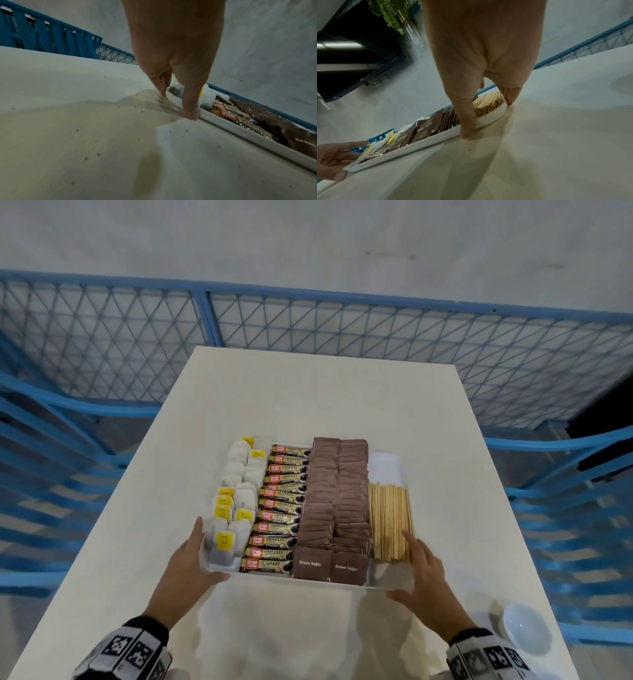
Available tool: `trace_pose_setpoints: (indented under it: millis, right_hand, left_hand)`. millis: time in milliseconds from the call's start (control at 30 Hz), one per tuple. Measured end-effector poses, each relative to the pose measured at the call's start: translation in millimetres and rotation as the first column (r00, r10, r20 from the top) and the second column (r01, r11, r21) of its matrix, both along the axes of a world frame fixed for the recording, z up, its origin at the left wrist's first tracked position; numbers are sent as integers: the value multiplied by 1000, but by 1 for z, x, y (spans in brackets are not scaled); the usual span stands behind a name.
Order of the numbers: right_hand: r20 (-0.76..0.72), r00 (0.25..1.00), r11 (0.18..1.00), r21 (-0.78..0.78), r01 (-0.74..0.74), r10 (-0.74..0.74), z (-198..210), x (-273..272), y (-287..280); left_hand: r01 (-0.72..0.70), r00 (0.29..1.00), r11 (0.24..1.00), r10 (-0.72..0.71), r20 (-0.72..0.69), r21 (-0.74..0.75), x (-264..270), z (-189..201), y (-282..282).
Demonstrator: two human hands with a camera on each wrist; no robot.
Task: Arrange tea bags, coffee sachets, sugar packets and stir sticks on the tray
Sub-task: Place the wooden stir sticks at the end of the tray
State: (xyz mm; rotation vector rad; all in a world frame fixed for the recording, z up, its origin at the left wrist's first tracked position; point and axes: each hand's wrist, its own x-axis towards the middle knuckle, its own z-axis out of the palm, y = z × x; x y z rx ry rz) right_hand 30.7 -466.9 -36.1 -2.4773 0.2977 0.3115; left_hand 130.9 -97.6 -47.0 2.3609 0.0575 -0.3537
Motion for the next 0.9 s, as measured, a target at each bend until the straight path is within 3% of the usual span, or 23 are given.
trace_pose_setpoints:
  millis: [300, 433, 633, 900]
  right_hand:
    - [28, 999, 1000, 3, -24, 24, 8, 48, 11]
    - [24, 999, 1000, -12, -22, 22, 7, 83, 14]
    - [1, 1000, 1000, 5, -7, 7, 11, 132, 22]
    - [-23, 999, 999, 15, 48, -47, -2, 192, 23]
  left_hand:
    - [-9, 999, 995, 5, -40, -104, 28, 10, 9]
    - [-90, 996, 977, 86, -31, -194, 60, 3, 17]
    - [-144, 989, 975, 145, -7, -172, 108, -1, 24]
    - [-101, 993, 992, 106, 61, -77, 163, -1, 24]
